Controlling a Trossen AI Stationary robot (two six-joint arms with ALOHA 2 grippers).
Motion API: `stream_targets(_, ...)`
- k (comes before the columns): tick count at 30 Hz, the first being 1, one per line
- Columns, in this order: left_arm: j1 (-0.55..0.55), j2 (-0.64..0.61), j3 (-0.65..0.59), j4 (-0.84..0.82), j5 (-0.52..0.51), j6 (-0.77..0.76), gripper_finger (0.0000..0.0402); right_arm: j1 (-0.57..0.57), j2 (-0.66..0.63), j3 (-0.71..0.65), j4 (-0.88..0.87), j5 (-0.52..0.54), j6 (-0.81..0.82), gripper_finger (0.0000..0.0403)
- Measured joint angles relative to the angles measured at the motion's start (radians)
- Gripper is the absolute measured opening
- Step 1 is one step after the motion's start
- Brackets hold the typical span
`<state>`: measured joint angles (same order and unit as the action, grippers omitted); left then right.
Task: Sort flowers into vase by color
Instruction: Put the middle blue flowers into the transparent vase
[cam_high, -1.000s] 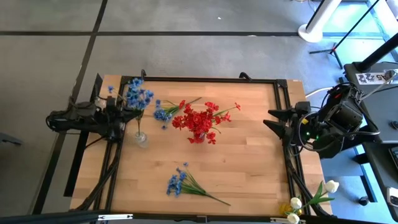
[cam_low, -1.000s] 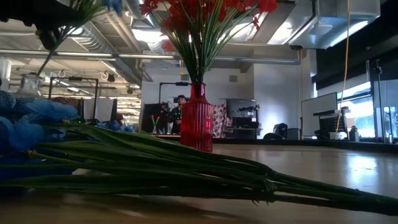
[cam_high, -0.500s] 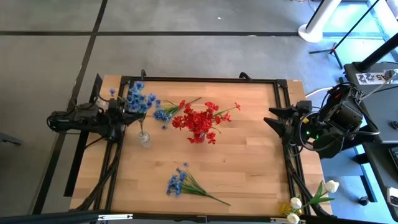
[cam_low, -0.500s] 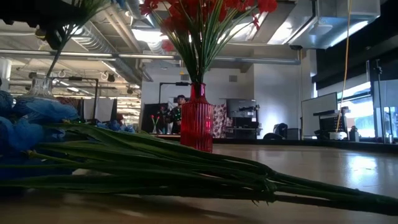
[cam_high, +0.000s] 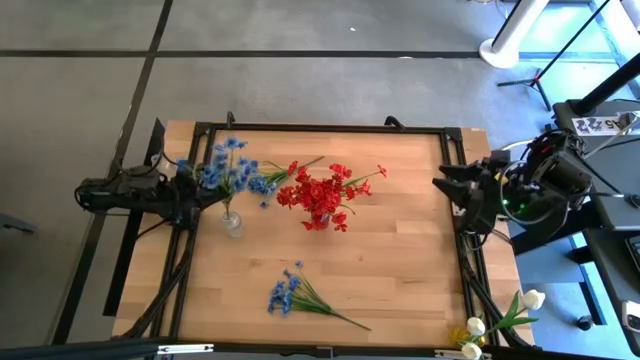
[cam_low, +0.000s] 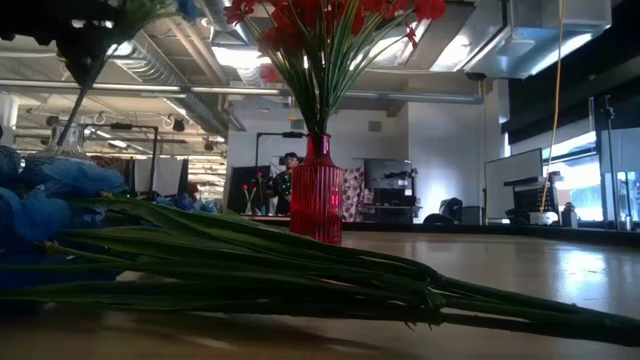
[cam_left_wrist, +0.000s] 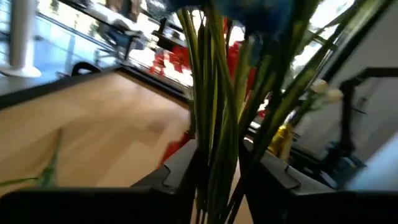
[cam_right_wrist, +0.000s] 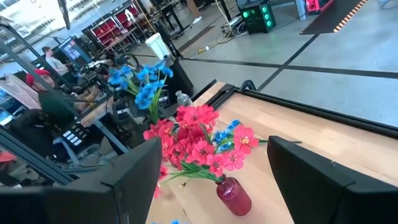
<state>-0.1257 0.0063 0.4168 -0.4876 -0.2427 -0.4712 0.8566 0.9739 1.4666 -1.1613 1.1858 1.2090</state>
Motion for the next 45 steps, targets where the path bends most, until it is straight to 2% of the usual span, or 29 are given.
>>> stream_targets(7,0.000,0.061,0.093,-0.170,0.094,-0.067,0.0118,0.000,-0.025,0.000,0.002,-0.003,-0.032,0.0293)
stream_targets(19,0.000,0.362,0.342,-0.643,0.119,-0.255,0.0123,0.000,-0.021,0.000,-0.001,0.009,-0.093,0.0293)
stream_targets(26,0.000,0.444,0.455,-0.657,0.200,-0.345,0.0160,0.000,-0.009,-0.006,-0.043,0.024,-0.118,0.0293)
stream_targets(32,0.000,0.487,0.460,-0.729,0.290,-0.420,0.0190,0.000,0.017,-0.042,-0.075,0.028,-0.118,0.0293)
stream_targets(39,0.000,0.504,0.461,-0.735,0.414,-0.511,0.0197,0.000,0.039,-0.077,-0.100,0.036,-0.119,0.0293)
stream_targets(45,0.000,0.505,0.461,-0.744,0.380,-0.486,0.0197,0.000,0.039,-0.085,-0.119,0.038,-0.119,0.0293)
